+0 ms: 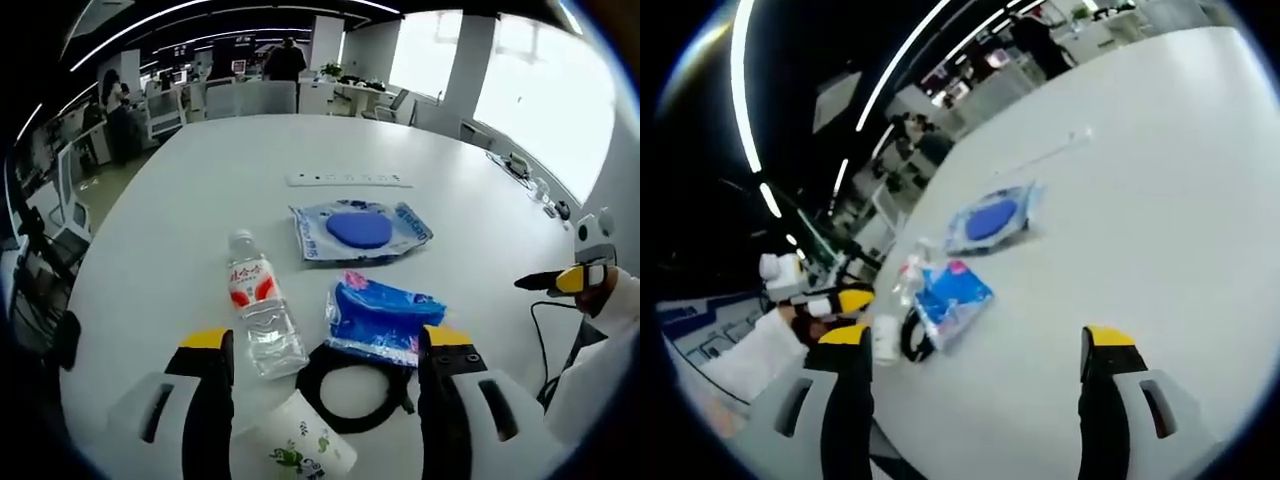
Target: Arrange the tabletop items into an orderly group along one side of the table until the central work area is clear of visible clutter.
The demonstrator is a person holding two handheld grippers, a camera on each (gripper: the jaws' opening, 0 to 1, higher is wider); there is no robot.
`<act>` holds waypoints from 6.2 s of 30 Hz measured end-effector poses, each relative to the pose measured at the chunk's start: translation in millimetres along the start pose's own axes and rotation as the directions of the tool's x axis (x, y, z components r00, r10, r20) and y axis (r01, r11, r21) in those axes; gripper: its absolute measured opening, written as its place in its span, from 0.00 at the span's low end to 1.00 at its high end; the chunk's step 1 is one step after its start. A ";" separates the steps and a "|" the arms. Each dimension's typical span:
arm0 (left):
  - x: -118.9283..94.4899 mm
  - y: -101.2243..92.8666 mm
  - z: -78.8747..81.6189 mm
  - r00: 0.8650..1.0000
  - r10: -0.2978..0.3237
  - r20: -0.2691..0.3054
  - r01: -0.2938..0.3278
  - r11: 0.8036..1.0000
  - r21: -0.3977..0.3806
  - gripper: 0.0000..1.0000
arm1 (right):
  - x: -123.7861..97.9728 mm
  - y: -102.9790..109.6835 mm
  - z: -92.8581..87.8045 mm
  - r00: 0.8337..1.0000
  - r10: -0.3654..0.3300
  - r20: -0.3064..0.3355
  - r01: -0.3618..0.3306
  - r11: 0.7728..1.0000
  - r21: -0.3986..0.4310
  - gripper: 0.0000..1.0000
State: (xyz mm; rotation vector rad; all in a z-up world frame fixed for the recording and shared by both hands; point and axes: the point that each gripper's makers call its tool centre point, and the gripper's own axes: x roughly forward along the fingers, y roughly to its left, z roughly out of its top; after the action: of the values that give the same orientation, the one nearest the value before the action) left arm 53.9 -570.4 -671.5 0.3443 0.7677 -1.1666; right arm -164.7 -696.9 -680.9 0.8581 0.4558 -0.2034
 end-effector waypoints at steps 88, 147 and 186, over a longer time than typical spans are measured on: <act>3.1 -89.9 21.3 0.971 -0.234 0.053 0.238 0.967 -0.087 0.00 | 37.8 16.1 20.8 0.998 -0.034 -0.050 0.041 0.989 0.145 0.00; 78.2 -209.3 82.0 0.923 -0.384 -0.042 0.386 0.920 0.074 0.00 | -53.4 -64.2 121.4 0.979 -0.187 0.077 0.193 0.977 -0.093 0.00; 199.3 -177.7 64.4 0.951 -0.236 -0.202 0.196 0.960 -0.198 0.00 | 41.8 -170.3 123.5 0.956 -0.283 -0.076 0.268 0.950 -0.159 0.00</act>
State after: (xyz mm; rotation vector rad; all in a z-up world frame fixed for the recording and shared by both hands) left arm -49.2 -815.4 -740.7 0.2505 1.1214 -1.2683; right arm -150.1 -900.5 -746.6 0.6587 0.6753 -0.3819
